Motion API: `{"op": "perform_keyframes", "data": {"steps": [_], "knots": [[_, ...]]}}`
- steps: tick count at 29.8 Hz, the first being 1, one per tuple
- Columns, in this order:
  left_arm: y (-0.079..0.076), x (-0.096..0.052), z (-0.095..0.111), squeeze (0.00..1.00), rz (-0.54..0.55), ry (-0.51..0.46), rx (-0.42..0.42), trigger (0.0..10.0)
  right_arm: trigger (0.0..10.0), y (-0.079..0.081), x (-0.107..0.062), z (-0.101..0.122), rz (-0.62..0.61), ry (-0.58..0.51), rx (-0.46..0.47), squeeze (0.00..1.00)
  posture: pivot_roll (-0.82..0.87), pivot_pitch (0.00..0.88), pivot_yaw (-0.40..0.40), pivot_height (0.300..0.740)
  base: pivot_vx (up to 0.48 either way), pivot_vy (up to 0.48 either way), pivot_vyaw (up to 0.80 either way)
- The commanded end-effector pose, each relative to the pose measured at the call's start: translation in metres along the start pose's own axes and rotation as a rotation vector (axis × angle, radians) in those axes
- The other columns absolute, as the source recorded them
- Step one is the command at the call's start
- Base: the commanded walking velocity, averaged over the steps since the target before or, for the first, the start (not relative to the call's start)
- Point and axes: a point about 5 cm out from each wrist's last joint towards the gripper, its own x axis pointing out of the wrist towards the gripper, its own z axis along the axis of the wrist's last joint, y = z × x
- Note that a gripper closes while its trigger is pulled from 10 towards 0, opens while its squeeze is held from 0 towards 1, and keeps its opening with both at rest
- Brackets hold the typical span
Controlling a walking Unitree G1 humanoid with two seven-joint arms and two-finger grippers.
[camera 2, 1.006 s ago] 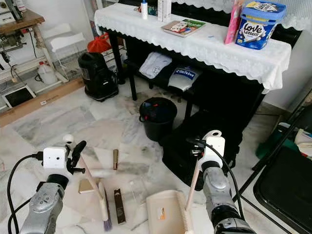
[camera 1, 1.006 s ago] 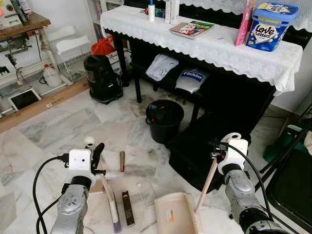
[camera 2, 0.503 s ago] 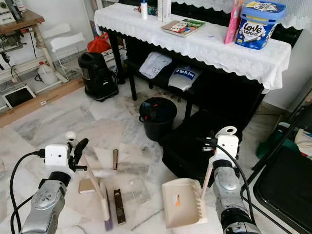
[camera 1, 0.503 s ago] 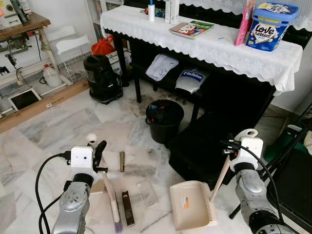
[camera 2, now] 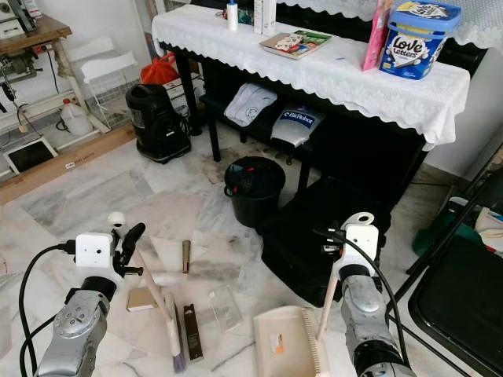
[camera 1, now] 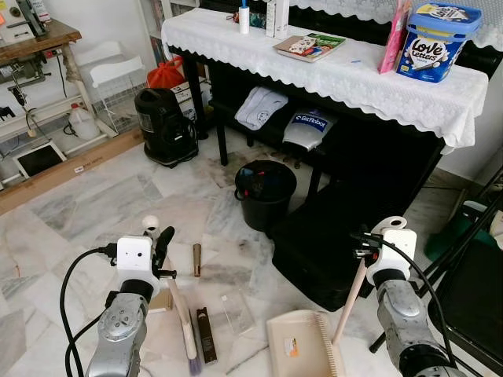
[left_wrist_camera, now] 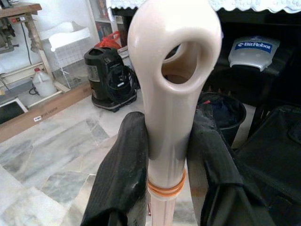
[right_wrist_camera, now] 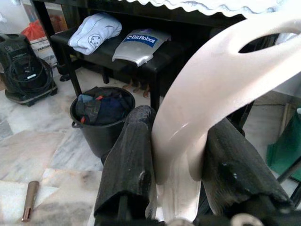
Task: Sweep floor
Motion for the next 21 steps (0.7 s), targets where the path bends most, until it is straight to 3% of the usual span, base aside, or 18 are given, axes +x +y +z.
{"op": "perform_keyframes", "data": {"steps": [1,6,13,21], "knots": [[0.002,0.0,0.006,0.0,0.009,-0.027,-0.005,10.0,10.0,0.004,0.001,0.002,0.027,0.001,0.015,0.0,-0.04,0.001,0.021,0.74,0.0,0.0,0.0],[0.002,-0.001,0.005,0.0,0.003,-0.026,-0.005,10.0,10.0,0.011,-0.001,-0.008,0.089,0.069,0.009,0.0,-0.04,0.002,0.02,0.74,0.0,0.0,0.0],[0.002,-0.002,0.006,0.0,0.002,-0.027,-0.004,10.0,10.0,0.014,0.001,-0.006,0.075,0.048,0.035,0.0,-0.03,0.012,0.027,0.74,0.0,0.0,0.0],[0.002,-0.006,-0.001,0.0,-0.097,0.042,-0.001,10.0,10.0,0.021,0.007,0.001,0.04,0.034,0.04,0.0,-0.01,0.052,0.047,0.74,0.0,0.0,0.0]]}}
